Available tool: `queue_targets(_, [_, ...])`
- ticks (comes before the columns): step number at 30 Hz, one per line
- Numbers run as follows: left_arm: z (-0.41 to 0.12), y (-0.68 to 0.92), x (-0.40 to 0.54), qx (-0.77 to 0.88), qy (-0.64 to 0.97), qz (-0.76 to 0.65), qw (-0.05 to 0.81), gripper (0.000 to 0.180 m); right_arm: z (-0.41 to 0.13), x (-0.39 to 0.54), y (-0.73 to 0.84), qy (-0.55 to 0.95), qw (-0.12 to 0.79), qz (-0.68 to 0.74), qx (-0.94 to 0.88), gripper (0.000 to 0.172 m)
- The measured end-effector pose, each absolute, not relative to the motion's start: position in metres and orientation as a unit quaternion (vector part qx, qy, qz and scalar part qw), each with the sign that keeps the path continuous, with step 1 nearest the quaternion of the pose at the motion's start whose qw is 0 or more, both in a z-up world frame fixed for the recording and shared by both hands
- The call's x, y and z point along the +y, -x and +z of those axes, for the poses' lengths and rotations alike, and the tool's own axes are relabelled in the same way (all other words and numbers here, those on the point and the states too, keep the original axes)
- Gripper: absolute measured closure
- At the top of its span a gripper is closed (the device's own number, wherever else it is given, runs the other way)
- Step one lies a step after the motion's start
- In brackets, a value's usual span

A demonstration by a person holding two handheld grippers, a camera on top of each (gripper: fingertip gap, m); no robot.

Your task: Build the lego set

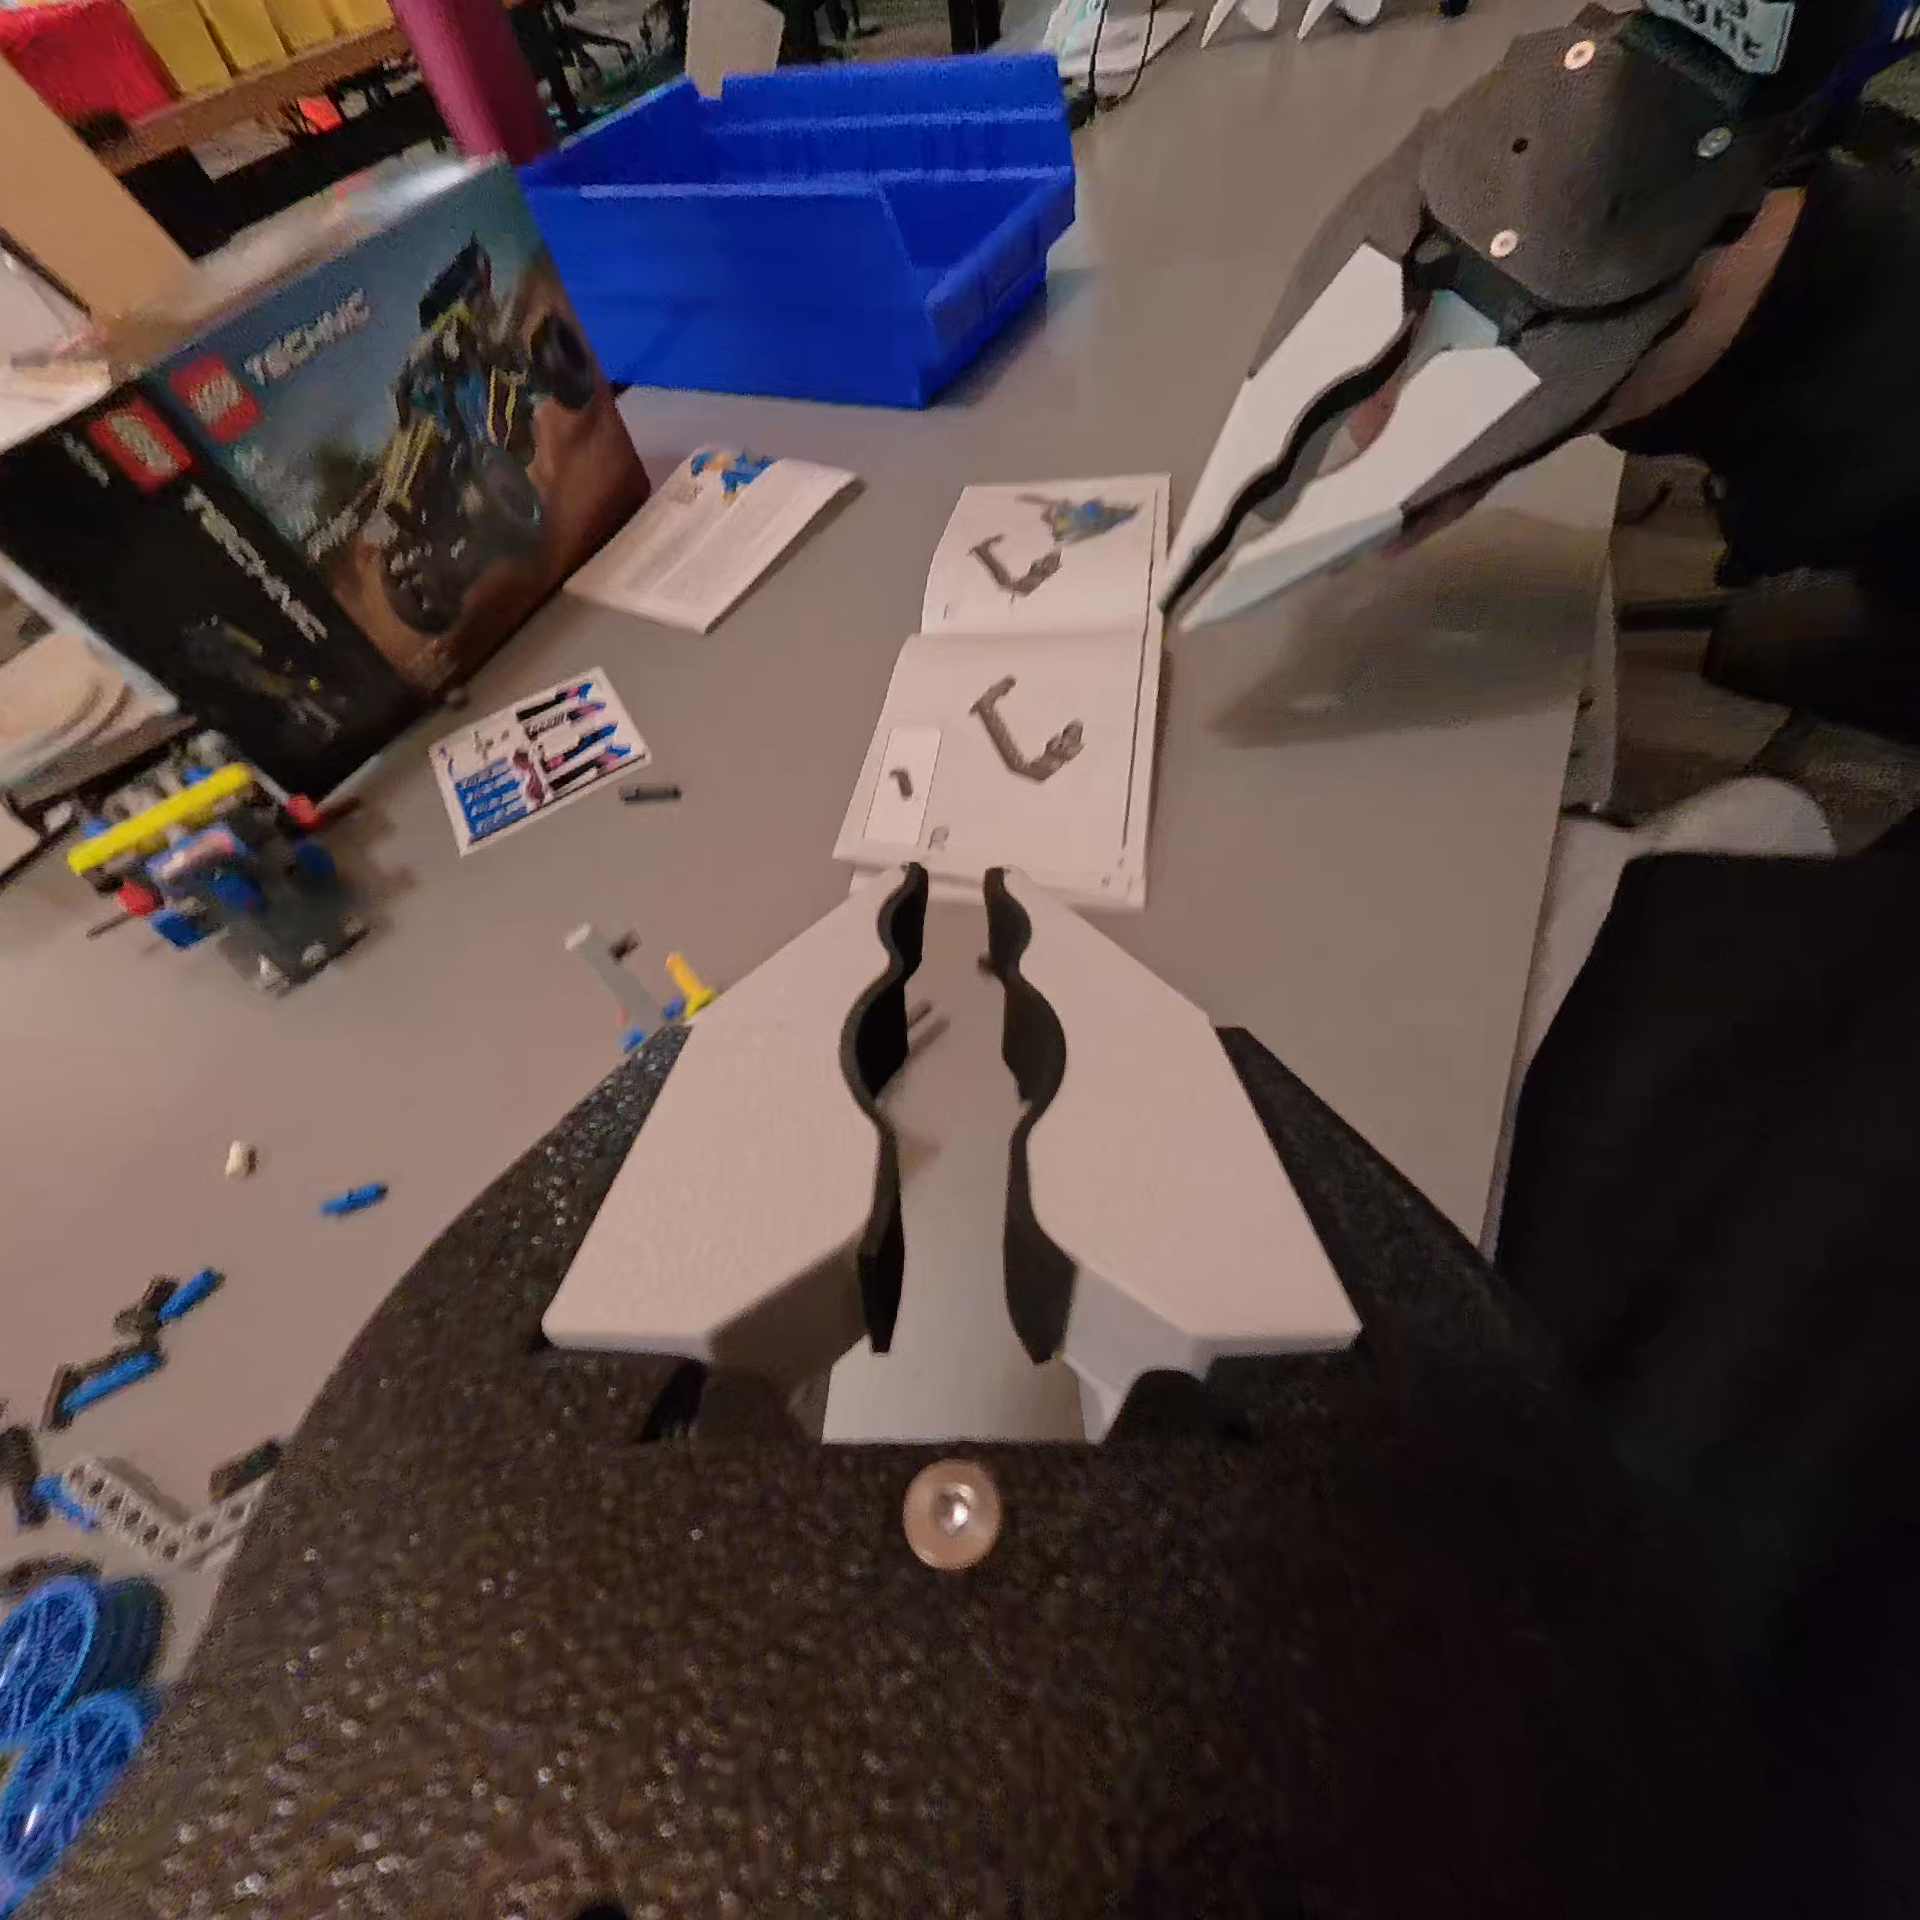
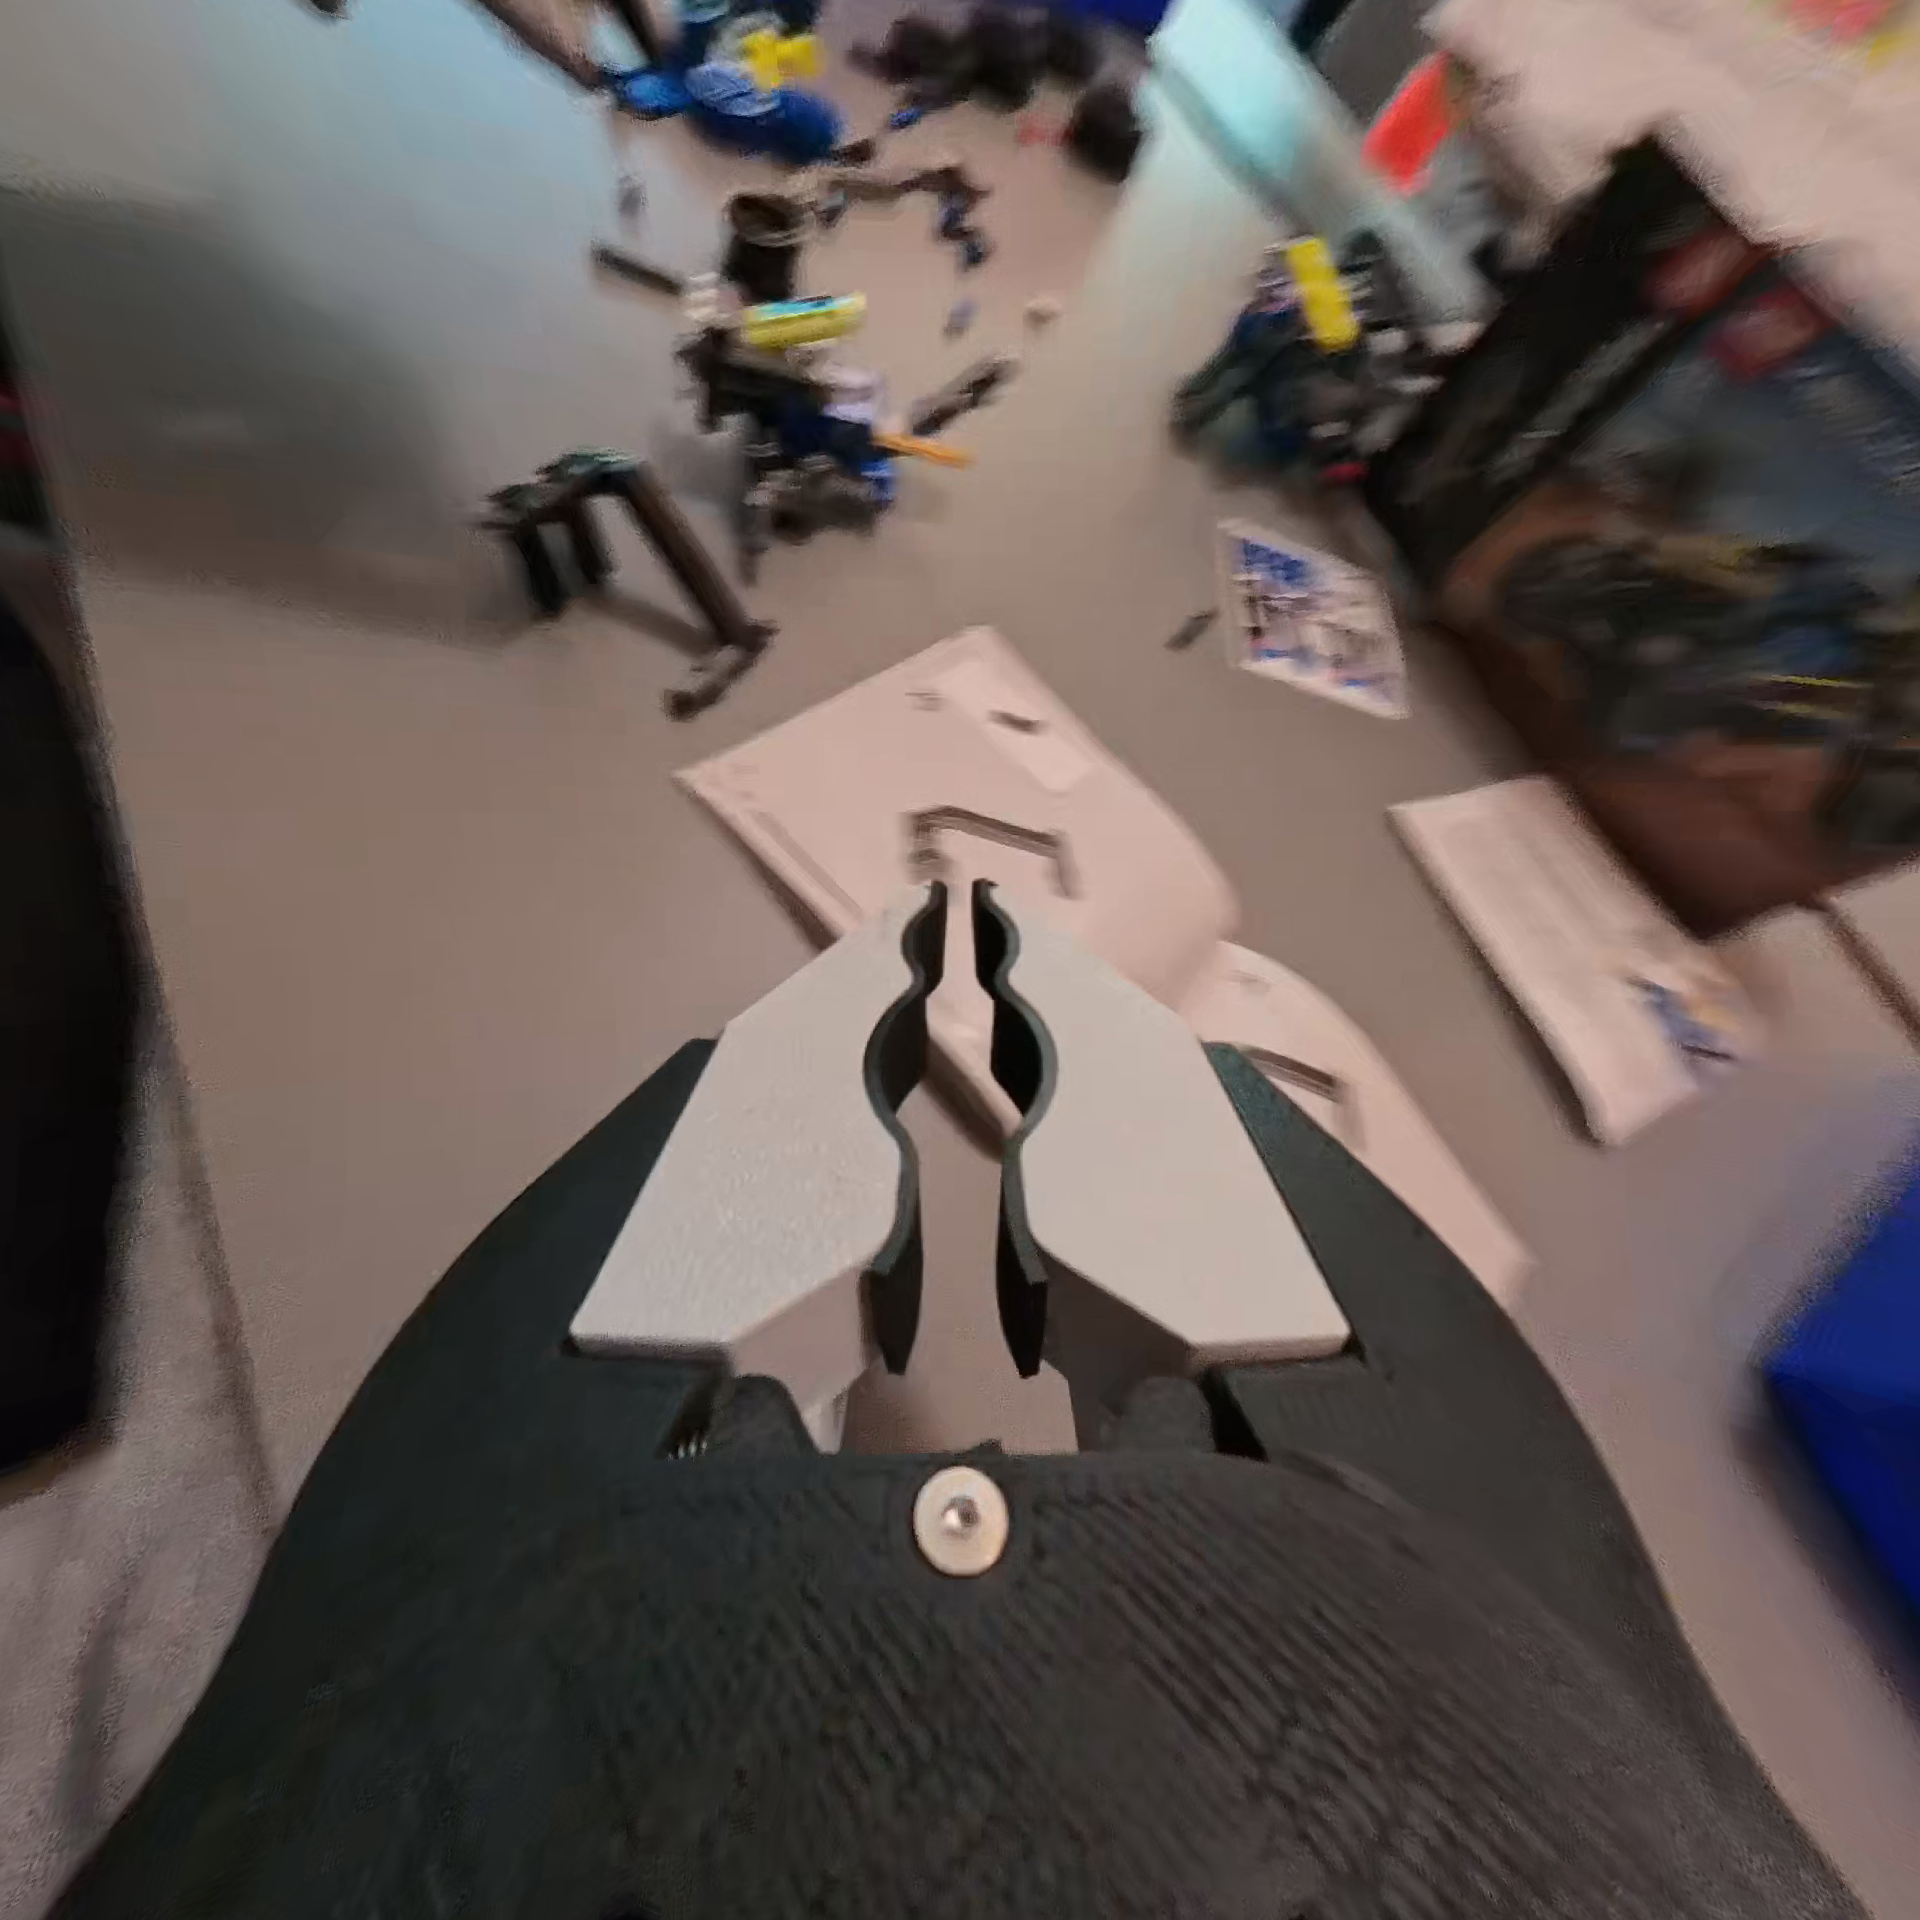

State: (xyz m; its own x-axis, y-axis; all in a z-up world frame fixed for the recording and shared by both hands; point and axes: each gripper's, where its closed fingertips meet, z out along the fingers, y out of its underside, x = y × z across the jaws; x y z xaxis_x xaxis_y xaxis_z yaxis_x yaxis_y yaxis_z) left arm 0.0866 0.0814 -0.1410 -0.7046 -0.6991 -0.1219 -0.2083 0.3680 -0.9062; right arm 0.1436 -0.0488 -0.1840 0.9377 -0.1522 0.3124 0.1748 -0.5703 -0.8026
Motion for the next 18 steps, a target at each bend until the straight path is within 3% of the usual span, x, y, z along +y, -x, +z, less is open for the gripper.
queue_targets(2, [-0.133, -0.093, 0.054, 0.795, 0.280, -0.486, 0.233, 0.173, -0.177, -0.083, -0.193, 0.863, 0.426, -0.270, 0.036, 0.172])
queue_targets(6, [-0.163, -0.121, -0.003, 0.870, 0.223, -0.403, 0.175, 0.180, -0.223, -0.130, -0.265, 0.880, 0.247, -0.405, 0.010, 0.172])
queue_targets(9, [-0.201, -0.140, -0.024, 0.911, 0.214, -0.325, 0.135, 0.180, -0.246, -0.151, -0.275, 0.895, 0.185, -0.398, 0.080, 0.172])
queue_targets(14, [-0.246, -0.156, -0.019, 0.949, 0.216, -0.210, 0.090, 0.180, -0.247, -0.159, -0.256, 0.889, 0.198, -0.403, 0.089, 0.172])
queue_targets(18, [-0.253, -0.169, -0.012, 0.950, 0.228, -0.194, 0.086, 0.180, -0.247, -0.170, -0.231, 0.892, 0.195, -0.396, 0.098, 0.172])
